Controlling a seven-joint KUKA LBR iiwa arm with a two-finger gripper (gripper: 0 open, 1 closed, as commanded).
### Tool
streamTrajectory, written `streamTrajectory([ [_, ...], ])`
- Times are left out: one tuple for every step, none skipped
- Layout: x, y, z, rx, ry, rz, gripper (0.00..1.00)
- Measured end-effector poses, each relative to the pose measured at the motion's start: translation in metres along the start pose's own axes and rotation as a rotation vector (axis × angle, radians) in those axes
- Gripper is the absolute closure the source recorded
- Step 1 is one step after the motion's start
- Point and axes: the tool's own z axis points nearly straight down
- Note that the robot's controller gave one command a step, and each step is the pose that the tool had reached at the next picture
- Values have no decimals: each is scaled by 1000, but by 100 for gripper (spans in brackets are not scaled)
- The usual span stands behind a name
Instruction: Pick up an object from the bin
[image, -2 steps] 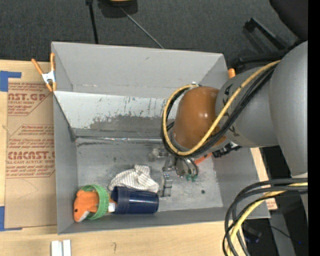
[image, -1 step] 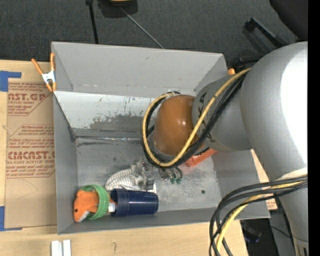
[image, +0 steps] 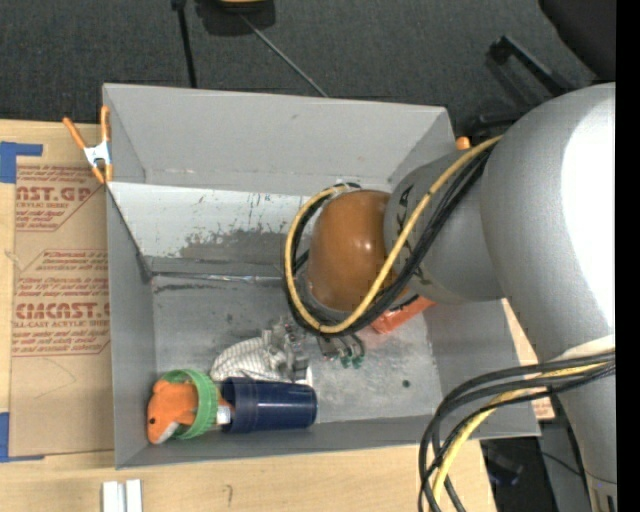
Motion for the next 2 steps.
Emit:
streamTrajectory([
  [9, -3, -115, -2, 15, -24, 100],
  [9, -3, -115, -2, 15, -24, 100],
])
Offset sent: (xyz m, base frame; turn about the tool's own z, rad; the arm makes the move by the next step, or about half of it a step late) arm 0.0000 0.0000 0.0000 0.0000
